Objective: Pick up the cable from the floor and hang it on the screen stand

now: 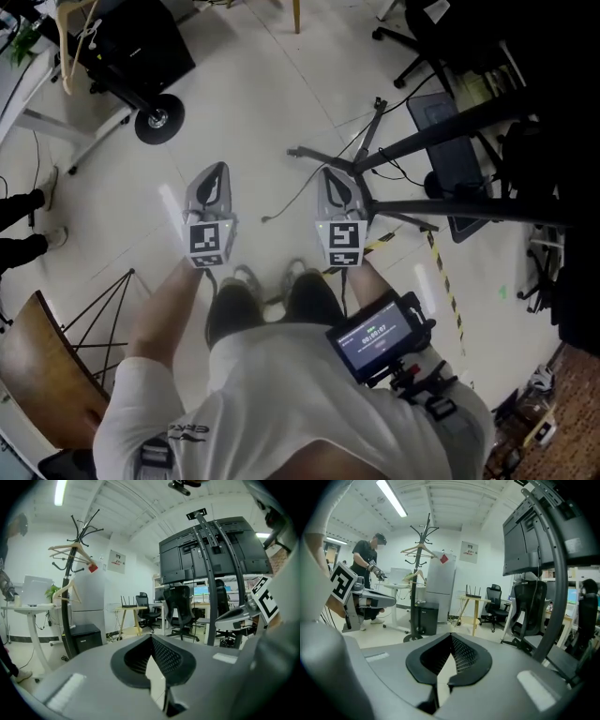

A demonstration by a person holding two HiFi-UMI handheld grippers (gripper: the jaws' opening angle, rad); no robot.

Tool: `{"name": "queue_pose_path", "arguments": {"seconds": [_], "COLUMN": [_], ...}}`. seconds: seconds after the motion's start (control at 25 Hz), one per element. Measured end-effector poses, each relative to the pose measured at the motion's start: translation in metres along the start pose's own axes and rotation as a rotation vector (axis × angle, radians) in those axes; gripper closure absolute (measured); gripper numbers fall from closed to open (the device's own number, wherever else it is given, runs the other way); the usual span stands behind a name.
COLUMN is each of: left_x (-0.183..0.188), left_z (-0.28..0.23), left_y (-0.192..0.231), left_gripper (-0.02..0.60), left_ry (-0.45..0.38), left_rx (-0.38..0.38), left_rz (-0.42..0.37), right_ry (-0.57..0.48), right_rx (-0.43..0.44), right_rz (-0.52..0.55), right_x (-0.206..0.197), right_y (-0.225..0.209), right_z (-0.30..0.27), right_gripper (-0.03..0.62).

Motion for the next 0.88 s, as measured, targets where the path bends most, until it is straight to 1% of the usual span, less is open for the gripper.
{"name": "queue_pose_path", "arguments": {"seconds": [0.28,0.36,0.48,0.6,0.68,0.76,0.88], "left_x": [-0.113,-0.147,-0.197,-0.243,-0.271,-0.302,-0.338], "left_z": [-0.033,-0.043,-0.058,-0.073,-0.083,-0.092,-0.109], "left_y": [0.009,0.012,0.014,0.015,0.016,0.016,0.016], "left_gripper": [0.580,0.580,0.580,0.580,0.580,0.580,0.580], "left_ry": [0.034,0.056,0.079,0.075,0.058,0.058,0.027], "left_rx": [-0.031,-0.052,-0.103,-0.142,-0.148,-0.150,-0.160], "left_rz": [0.018,0.034,0.044,0.036,0.033,0.043,0.047], "right_ry": [0.042,0.051,0.053,0.054,0.062,0.064,0.051], "right_rx": [-0.020,-0.029,-0.039,-0.051,-0.057,-0.063,-0.067], "right_rz": [-0.023,-0.028,-0.026,-0.019,-0.012,-0.007,-0.005], "right_x": [-0.107,-0.135,-0.178,-0.225,-0.260,-0.291,-0.327], "right_y": [0.014,0.016,0.019,0.021,0.022,0.024,0.026], "right_z": [-0.048,-0.063,-0.083,-0.102,-0.114,-0.126,-0.145], "right_gripper": [0.580,0.580,0.580,0.580,0.580,0.580,0.580]}}
Point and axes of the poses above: the fingertips, and each gripper's own axes: z backward along the fingers, y to its left, x out of its top, the point moved 3 cm from there along z, backward along the fingers
